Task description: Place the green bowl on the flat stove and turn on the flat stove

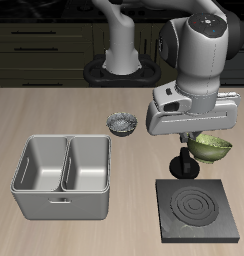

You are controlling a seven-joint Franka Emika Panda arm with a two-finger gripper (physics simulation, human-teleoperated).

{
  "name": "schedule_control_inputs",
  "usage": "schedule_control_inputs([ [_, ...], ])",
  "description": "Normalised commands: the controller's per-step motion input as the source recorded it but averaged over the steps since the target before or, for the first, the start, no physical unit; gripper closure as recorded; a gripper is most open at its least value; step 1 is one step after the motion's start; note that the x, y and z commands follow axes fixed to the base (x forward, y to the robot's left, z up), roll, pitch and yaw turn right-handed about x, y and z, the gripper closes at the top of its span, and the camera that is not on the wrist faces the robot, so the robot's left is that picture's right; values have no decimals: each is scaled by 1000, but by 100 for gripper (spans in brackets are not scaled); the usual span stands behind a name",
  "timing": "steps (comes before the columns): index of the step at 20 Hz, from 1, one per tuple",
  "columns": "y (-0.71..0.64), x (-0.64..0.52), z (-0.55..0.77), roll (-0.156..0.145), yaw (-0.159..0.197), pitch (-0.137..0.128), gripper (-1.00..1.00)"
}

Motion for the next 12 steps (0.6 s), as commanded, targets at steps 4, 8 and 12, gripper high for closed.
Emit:
schedule_control_inputs([
  [4,-60,142,15,-2,22,-15,100],
  [8,-124,170,-73,-20,13,3,100],
  [12,-91,45,-118,7,1,13,100],
])
